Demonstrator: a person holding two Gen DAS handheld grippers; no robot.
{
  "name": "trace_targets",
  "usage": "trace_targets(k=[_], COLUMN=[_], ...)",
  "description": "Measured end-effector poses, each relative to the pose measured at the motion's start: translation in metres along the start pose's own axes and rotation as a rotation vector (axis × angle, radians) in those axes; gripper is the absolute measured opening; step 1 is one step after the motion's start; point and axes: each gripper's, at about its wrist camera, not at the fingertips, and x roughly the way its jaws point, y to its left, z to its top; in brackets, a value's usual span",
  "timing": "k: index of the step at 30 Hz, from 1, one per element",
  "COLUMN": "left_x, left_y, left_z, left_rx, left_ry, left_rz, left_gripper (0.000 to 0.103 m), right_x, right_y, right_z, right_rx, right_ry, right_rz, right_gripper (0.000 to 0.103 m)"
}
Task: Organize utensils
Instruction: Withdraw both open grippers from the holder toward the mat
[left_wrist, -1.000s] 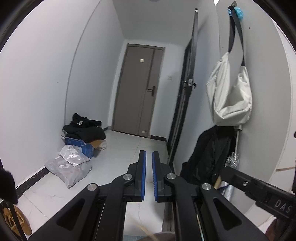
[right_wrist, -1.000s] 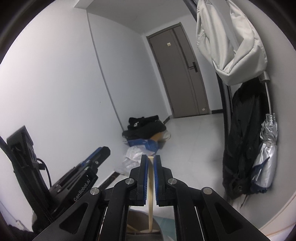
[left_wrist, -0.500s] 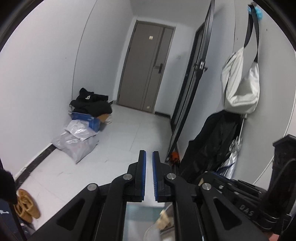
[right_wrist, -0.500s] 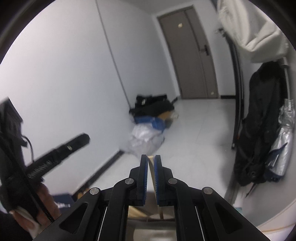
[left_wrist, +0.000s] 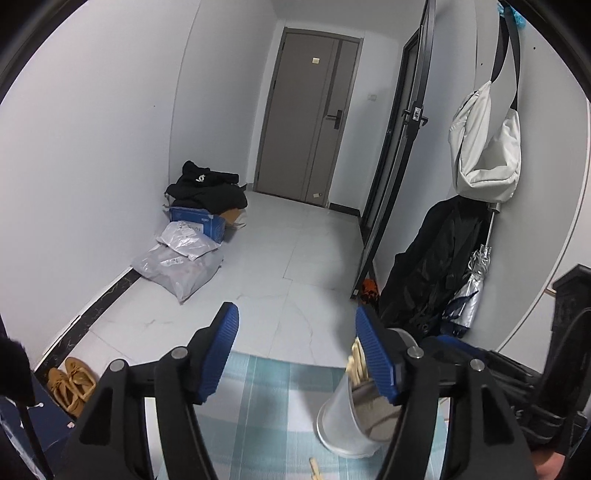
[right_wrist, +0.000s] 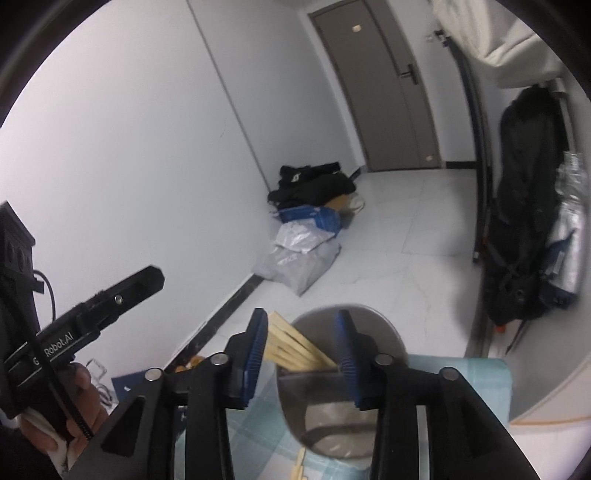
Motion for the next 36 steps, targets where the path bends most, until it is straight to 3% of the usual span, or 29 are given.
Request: trace_targets(k=[2,5,15,30,36], left_x=[-0.007,-0.017,-0.041,-0.041,-0.03], left_y=[-0.001,-0.002,-0.004,0.009,0.015], left_z=[-0.003,-0.009,-0.032,-0.077,-0.101], left_rx=[0.003,0.001,0.017,-0.013,-0.017], left_ry=[0.003,0.007,0.017,0.062,0.104], left_rz=[0.016,0.023,0.064,0.11,0.117], left_gripper=[0.063,0.063,0.067,0.067,0.067], right_x=[-0.015,-0.031,-0.083,-0.095,-0.083], right_y=[0.0,0.002,0.017,0.031,0.023], right_z=[-0.007,-0.015,-0.055,-0.109,-0.132], right_rx=[0.022,0.037,0.041,-0.002,0.013], right_ry=[-0.018,-0.039,-0.105,-0.078,-0.001], right_rz=[-0.009,-0.034,-0.092,-0.17,-0.226], right_gripper=[0.042,0.056,0.075,0.085,0.085])
